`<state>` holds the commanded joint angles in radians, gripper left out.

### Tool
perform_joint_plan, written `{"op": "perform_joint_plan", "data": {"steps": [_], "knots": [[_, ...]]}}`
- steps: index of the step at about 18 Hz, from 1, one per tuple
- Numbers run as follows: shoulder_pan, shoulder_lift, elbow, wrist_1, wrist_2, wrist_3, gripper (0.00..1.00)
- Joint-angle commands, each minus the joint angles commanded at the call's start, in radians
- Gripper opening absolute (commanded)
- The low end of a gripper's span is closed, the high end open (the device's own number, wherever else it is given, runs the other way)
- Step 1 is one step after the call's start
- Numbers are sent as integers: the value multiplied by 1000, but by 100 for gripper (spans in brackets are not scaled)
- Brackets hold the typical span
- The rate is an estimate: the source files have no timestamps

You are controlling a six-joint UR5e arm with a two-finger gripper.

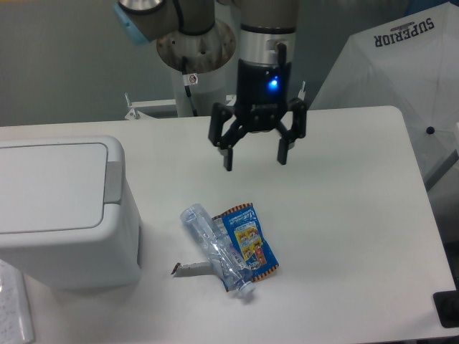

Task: Open the trash can
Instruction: 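Move the open gripper across the table toward the white trash can lid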

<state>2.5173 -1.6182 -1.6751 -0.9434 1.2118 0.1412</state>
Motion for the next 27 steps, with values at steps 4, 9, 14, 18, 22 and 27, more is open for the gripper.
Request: {"op": "perform_joint_plan", "data": {"steps": [4,9,14,18,22,27], "knots": [[-25,-15,12,-3,-6,-31,100],[-71,-5,-1,11,-15,-71,100],[-113,-2,-5,15,-17,-78,100],[-136,0,-3,18,-18,-87,100],[-166,0,-12,41,-18,-112,100],[-190,1,-24,41,-15,-132,100]]}}
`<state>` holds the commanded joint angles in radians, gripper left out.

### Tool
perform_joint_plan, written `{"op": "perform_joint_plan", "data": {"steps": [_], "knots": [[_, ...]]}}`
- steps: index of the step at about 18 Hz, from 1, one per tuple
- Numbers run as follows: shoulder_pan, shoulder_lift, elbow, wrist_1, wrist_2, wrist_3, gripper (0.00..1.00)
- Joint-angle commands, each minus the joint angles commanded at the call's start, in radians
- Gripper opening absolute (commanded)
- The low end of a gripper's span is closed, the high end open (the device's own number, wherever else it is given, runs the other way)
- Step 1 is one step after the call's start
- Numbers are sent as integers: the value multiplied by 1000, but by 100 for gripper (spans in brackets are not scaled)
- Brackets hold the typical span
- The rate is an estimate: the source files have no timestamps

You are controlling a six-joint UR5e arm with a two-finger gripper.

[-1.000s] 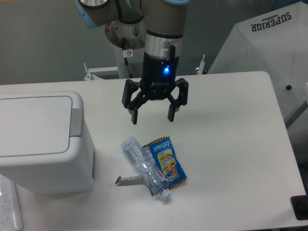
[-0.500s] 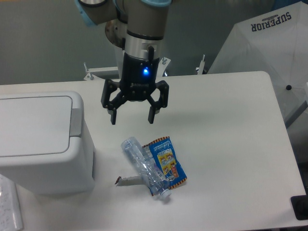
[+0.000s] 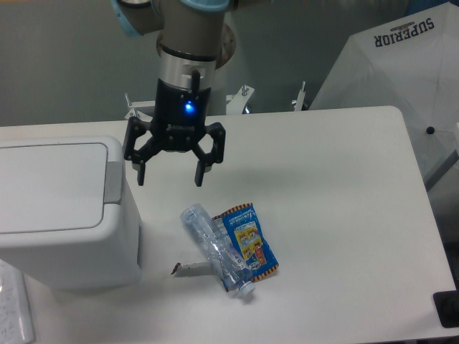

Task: Open the trash can
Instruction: 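Lower the gripper fingers onto the lid edge and press to flip it open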

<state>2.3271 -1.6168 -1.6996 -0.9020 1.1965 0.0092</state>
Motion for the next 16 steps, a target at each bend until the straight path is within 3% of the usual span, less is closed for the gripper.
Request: {"op": "perform_joint_plan", "data": {"steps": [16], "knots": [[-26,3,-26,2,2,2,100]]}}
